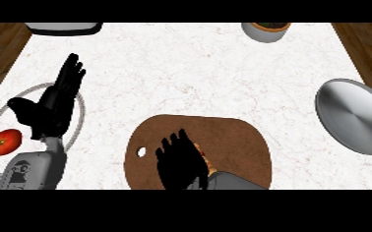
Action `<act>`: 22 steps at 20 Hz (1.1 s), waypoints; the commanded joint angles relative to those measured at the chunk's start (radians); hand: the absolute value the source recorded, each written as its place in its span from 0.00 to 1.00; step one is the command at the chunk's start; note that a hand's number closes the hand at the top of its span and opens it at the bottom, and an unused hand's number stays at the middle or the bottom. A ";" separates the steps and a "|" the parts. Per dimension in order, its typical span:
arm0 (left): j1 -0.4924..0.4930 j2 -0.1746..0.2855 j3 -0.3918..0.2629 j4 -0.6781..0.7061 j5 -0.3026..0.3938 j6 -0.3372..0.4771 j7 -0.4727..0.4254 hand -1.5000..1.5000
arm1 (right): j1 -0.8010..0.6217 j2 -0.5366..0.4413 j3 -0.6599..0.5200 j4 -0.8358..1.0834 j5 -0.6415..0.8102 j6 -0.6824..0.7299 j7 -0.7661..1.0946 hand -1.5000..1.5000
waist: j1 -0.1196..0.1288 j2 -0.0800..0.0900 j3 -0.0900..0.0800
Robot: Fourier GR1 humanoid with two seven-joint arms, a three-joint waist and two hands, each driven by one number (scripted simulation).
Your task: Pick the croissant from the cutting board and place it in the pan
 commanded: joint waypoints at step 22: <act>0.002 -0.002 0.048 -0.045 0.003 -0.056 0.054 0.50 | 0.133 -0.013 0.015 0.177 0.274 0.022 -0.246 1.00 | -0.001 0.000 0.000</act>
